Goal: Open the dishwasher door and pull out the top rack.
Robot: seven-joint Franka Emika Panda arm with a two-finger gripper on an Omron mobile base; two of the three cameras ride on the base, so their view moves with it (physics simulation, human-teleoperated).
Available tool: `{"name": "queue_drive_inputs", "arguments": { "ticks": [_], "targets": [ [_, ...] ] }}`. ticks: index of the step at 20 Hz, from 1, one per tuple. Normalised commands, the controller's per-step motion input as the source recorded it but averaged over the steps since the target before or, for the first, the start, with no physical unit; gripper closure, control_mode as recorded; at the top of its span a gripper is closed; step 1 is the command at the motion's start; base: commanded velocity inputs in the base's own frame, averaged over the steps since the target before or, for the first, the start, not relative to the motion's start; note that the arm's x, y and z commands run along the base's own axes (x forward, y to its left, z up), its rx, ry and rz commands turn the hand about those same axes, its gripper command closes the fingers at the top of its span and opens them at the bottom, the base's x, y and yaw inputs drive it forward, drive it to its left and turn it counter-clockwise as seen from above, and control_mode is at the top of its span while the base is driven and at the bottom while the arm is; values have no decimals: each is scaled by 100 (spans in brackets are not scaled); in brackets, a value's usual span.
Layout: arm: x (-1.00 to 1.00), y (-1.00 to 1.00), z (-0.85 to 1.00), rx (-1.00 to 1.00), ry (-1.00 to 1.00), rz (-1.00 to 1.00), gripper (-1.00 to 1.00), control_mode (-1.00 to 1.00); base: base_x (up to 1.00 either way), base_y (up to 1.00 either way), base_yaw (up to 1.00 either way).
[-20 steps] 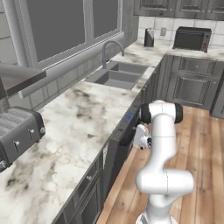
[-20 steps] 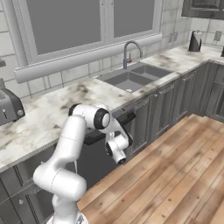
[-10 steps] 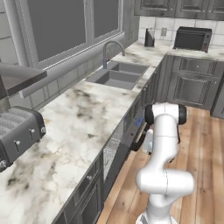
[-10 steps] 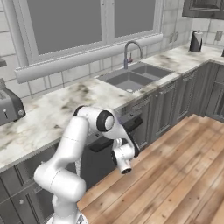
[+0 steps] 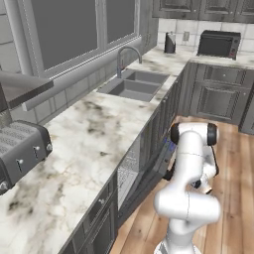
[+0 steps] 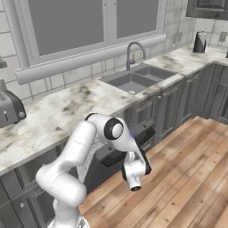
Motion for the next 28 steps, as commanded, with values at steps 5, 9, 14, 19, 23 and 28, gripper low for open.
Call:
{"name": "queue_drive_inputs", "arguments": {
  "ticks": [5, 9, 14, 19, 23, 28],
  "targets": [
    [-8, -100, -27, 10, 7, -10, 100, -100, 0, 0, 0],
    [-19, -100, -36, 9, 11, -13, 100, -100, 0, 0, 0],
    [-17, -100, -40, 9, 14, -13, 100, -100, 0, 0, 0],
    [-5, -100, -24, 4, 17, -12, 100, -100, 0, 0, 0],
    [0, -42, 56, 0, 6, -4, -100, -100, 0, 0, 0],
    [0, -3, 100, -1, 11, 0, -100, -100, 0, 0, 0]
  ]
}}
